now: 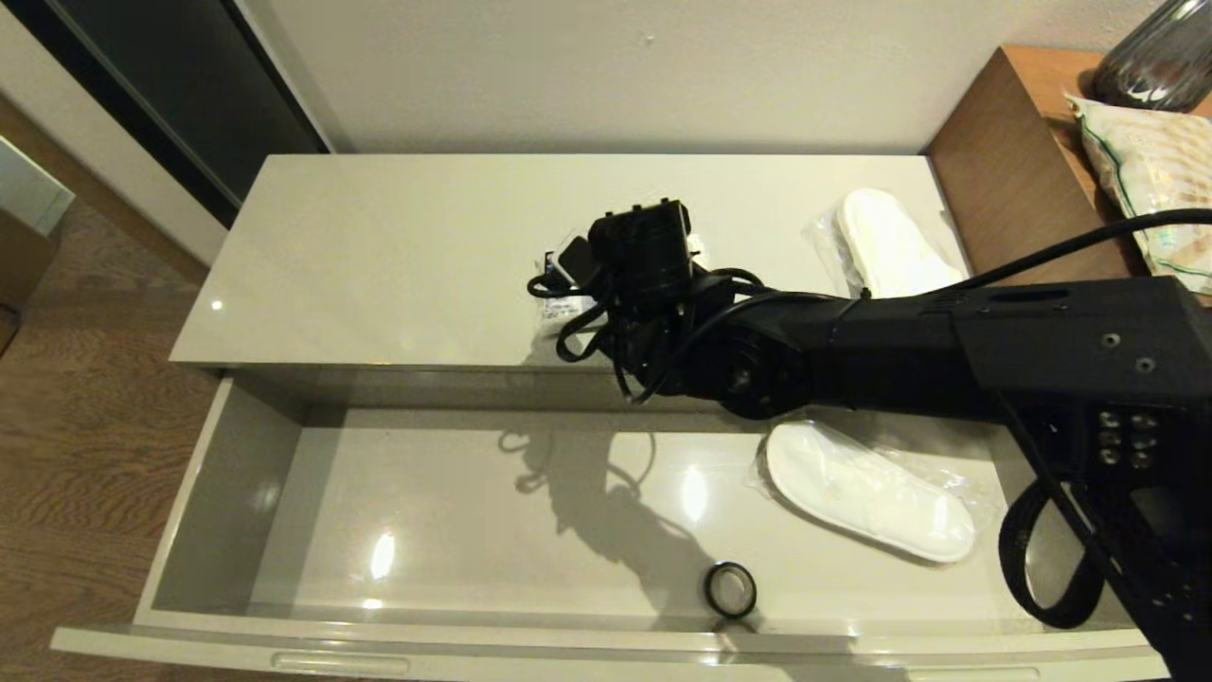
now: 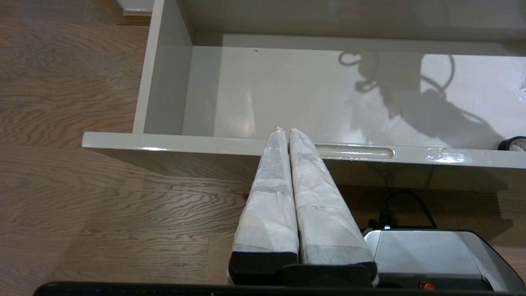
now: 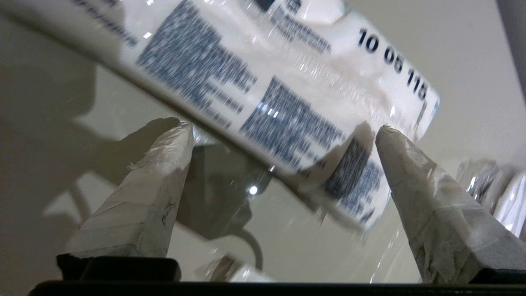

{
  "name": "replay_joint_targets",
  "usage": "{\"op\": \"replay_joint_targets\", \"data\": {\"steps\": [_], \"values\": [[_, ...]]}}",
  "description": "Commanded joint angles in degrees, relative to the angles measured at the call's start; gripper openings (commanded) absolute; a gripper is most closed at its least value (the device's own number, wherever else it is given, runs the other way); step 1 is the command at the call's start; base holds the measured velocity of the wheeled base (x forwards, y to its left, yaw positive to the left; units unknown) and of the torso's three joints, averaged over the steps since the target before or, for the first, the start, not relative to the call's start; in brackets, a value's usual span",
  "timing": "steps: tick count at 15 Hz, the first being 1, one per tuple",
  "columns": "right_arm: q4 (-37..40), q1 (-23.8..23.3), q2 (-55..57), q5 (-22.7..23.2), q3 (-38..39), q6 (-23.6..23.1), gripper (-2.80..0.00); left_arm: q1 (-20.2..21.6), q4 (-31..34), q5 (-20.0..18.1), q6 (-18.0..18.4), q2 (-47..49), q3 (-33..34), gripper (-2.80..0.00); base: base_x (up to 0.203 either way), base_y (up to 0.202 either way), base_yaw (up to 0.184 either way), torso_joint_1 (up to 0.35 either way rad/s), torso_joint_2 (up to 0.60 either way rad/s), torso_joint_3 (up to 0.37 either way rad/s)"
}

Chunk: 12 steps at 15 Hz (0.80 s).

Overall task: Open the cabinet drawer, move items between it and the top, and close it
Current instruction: Pick up the tissue on the table

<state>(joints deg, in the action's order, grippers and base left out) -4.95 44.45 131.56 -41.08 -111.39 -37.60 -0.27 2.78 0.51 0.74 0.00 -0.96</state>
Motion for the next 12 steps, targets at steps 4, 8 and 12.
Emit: {"op": "replay_joint_targets", "data": {"steps": [4, 8, 12], "values": [[-15.01, -4.69, 4.38, 10.5, 0.02, -13.39, 0.0, 0.0, 0.03, 0.02, -0.03, 0.09, 0.0, -2.8, 0.0, 0.0, 0.0, 0.0, 0.0, 0.0], [-15.03, -4.9, 4.28, 11.14, 0.12, -14.01, -2.8, 0.0, 0.03, 0.02, -0.02, 0.08, 0.0, -2.8, 0.0, 0.0, 0.0, 0.0, 0.0, 0.0], [-14.83, -4.9, 3.53, 9.79, 0.12, -13.99, -2.8, 0.0, 0.03, 0.02, 0.05, 0.08, 0.0, -2.8, 0.0, 0.0, 0.0, 0.0, 0.0, 0.0]]}}
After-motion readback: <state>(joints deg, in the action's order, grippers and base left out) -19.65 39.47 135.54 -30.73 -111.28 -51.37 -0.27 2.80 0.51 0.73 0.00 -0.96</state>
